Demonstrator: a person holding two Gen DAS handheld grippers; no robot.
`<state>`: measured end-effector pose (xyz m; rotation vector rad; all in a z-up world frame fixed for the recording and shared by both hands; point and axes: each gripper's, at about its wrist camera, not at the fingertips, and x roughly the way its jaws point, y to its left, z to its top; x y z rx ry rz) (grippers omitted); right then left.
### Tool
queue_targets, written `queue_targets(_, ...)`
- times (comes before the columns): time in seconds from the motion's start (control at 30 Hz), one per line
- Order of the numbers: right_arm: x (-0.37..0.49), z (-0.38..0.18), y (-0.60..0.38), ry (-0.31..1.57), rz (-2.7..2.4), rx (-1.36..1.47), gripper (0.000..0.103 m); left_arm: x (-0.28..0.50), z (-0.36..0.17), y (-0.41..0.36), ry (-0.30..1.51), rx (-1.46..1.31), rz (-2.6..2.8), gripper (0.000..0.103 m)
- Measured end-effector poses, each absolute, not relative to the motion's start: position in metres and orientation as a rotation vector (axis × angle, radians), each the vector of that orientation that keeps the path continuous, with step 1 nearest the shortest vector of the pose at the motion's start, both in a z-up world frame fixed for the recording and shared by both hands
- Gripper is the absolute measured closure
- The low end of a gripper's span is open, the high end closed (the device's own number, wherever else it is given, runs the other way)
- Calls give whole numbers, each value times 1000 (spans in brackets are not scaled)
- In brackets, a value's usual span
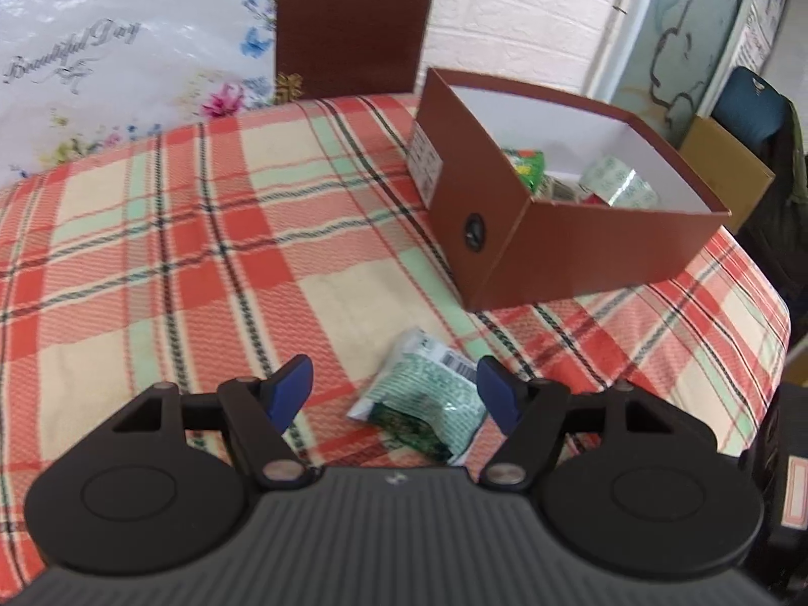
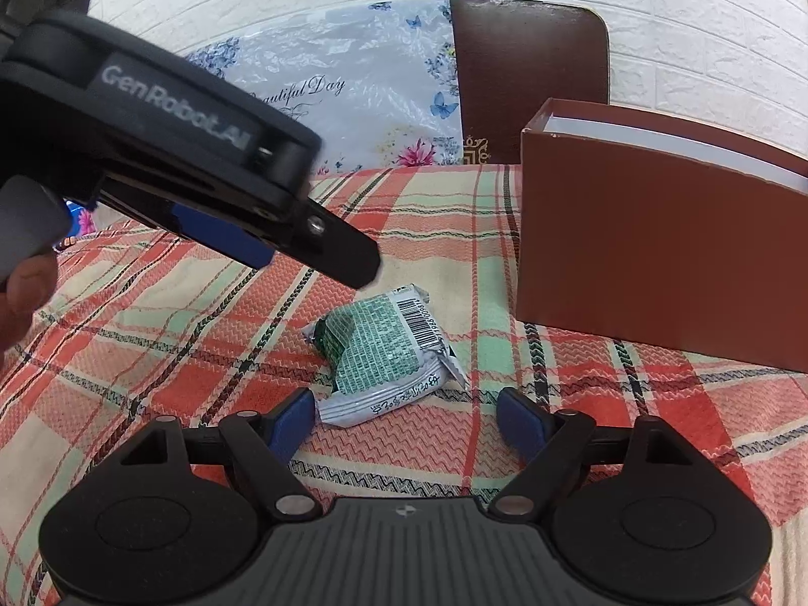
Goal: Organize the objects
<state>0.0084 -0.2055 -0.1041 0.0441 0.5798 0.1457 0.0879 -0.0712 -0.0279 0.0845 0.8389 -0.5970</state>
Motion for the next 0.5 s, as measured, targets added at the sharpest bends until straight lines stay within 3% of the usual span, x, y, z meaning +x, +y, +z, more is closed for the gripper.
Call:
queue_targets(0.1,10,-105,-204,581,146,38,22,89,-37,-80,869,108,-609,32)
queue_targets(0.13,11,-104,-203,581,147,38,24,89,-41,-82,881,113,-617,38)
queue_targets(0.23,13,-104,-202,573,155,29,44,87,-51,-87,910,138,-629,47)
queue_targets(0.33,15,-104,-202,569,161,23,56,85,-50,-84,905,132,-637,57)
queue_targets(0.43,13,-103,-203,564,164,36,68,83,-48,-81,921,116,-634,63)
queue_targets(0.5,10,-100,-201,566,166,37,71,80,-46,-82,934,104,-635,64)
